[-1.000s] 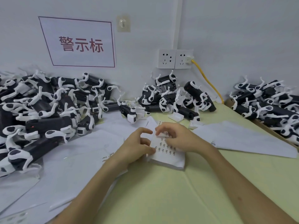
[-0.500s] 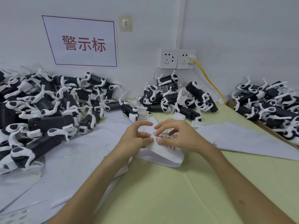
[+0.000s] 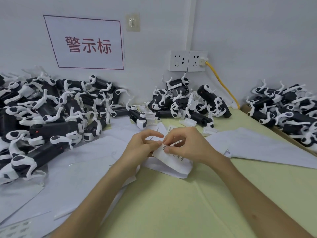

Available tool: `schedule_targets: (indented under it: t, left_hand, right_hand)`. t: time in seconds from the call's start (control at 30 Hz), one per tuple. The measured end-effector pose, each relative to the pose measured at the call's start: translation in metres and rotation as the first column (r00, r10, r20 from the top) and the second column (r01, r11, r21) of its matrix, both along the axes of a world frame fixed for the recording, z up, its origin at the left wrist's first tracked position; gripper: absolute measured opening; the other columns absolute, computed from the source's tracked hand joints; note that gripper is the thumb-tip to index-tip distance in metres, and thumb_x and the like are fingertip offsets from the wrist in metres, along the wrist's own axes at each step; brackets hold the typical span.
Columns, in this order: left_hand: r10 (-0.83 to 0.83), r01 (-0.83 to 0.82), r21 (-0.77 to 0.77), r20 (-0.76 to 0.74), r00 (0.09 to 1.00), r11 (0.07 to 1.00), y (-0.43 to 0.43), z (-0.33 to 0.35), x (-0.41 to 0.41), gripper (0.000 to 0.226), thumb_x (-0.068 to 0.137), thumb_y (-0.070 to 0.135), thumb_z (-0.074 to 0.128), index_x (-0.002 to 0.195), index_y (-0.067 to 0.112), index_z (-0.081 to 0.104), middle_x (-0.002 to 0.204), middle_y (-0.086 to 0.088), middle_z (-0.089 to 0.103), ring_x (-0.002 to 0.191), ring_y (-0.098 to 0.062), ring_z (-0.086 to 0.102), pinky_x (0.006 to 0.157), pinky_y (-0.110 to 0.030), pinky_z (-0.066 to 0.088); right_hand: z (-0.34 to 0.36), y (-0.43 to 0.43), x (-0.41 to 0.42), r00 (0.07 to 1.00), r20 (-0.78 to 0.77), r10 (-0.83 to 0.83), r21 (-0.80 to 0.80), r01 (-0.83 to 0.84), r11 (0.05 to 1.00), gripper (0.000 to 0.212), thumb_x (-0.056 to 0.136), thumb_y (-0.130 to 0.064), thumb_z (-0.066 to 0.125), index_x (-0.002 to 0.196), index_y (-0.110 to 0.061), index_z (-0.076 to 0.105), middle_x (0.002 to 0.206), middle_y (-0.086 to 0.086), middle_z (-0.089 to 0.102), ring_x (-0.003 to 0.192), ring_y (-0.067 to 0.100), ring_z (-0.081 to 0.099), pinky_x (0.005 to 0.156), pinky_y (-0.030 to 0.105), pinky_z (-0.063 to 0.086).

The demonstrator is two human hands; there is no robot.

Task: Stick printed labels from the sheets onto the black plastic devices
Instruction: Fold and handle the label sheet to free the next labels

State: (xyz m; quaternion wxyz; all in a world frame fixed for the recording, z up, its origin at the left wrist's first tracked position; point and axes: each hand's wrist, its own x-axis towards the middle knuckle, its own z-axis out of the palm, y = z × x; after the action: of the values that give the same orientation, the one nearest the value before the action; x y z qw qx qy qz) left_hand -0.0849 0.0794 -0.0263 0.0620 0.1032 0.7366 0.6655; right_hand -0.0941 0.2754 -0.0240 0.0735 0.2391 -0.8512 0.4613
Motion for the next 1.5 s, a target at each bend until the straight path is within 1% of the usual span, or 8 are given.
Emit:
schedule_targets:
  t: [0.23,0.33,0.47,0.57,0.8,1.13,1.3,1.5]
  left_hand:
    - [0.002,-0.006,0.083,0.049,0.999,0.997,-0.002,0.001,-0.001,0.017,0.097,0.0,0.062,0.108,0.01,0.071,0.079,-0.016,0.072,0.072,-0.022,0.067,0.068,-0.028,0.059]
    - [0.056,-0.059,0.066,0.048,0.997,0.996,-0.003,0.002,-0.002,0.018,0.096,0.0,0.062,0.104,0.013,0.073,0.088,-0.016,0.07,0.081,-0.023,0.064,0.07,-0.029,0.061]
    - [0.169,-0.173,-0.042,-0.071,0.983,0.984,-0.001,0.003,-0.002,0.022,0.094,0.005,0.068,0.091,0.025,0.076,0.099,0.003,0.072,0.081,-0.016,0.056,0.068,-0.02,0.048]
    - [0.117,-0.112,0.059,-0.08,0.99,0.992,-0.003,0.008,-0.001,0.017,0.095,0.013,0.068,0.098,0.025,0.08,0.104,0.007,0.076,0.091,-0.013,0.062,0.078,-0.025,0.047]
    - [0.033,-0.026,0.266,-0.021,0.999,0.964,-0.005,0.012,0.0,0.021,0.098,0.016,0.063,0.112,0.019,0.078,0.101,0.002,0.074,0.093,-0.015,0.062,0.079,-0.026,0.047]
    - [0.002,0.012,0.33,-0.042,0.999,0.944,-0.006,0.014,0.0,0.023,0.098,0.018,0.061,0.117,0.016,0.075,0.1,0.0,0.071,0.09,-0.016,0.06,0.079,-0.028,0.046]
    - [-0.001,0.018,0.328,-0.052,0.999,0.945,-0.006,0.013,0.002,0.018,0.098,0.018,0.061,0.109,0.02,0.076,0.098,-0.001,0.071,0.088,-0.016,0.061,0.077,-0.027,0.047]
    - [0.035,-0.007,0.157,-0.178,0.983,0.988,-0.001,0.011,0.003,0.018,0.098,0.017,0.064,0.092,0.028,0.077,0.091,0.005,0.074,0.085,-0.01,0.064,0.073,-0.022,0.049]
  right_hand:
    - [0.007,-0.005,0.007,0.998,-0.028,0.056,-0.001,-0.056,0.998,0.021,0.081,-0.001,0.07,0.081,-0.022,0.075,0.101,-0.008,0.074,0.101,0.006,0.068,0.088,0.027,0.053]
    - [0.012,-0.004,0.006,0.994,0.019,0.107,-0.175,-0.102,0.979,0.025,0.072,-0.002,0.06,0.084,-0.017,0.075,0.105,0.0,0.074,0.105,0.013,0.067,0.087,0.028,0.052]
    - [0.015,0.003,0.001,0.989,0.046,0.142,-0.343,-0.118,0.932,0.042,0.069,0.0,0.057,0.103,-0.017,0.077,0.115,0.0,0.074,0.11,0.018,0.066,0.09,0.024,0.052]
    - [0.014,0.006,-0.001,0.989,0.061,0.137,-0.365,-0.105,0.925,0.048,0.072,-0.004,0.058,0.114,-0.021,0.075,0.119,-0.005,0.073,0.112,0.016,0.065,0.091,0.02,0.049]
    - [0.014,0.004,0.0,0.986,0.068,0.15,-0.376,-0.114,0.919,0.053,0.077,-0.005,0.059,0.124,-0.024,0.071,0.127,-0.007,0.07,0.11,0.017,0.065,0.092,0.022,0.05]
    - [0.017,0.002,0.003,0.99,0.055,0.128,-0.365,-0.099,0.926,0.05,0.078,-0.008,0.061,0.125,-0.023,0.07,0.126,-0.006,0.071,0.109,0.022,0.067,0.097,0.029,0.053]
    - [0.017,-0.001,0.002,0.997,0.038,0.068,-0.353,-0.051,0.934,0.035,0.085,-0.004,0.066,0.113,-0.022,0.075,0.114,-0.011,0.074,0.099,0.019,0.068,0.089,0.022,0.051]
    - [0.016,0.0,0.0,0.995,-0.049,-0.083,-0.361,0.06,0.931,0.019,0.094,-0.014,0.071,0.094,-0.031,0.078,0.096,-0.011,0.077,0.085,0.011,0.069,0.081,0.019,0.051]
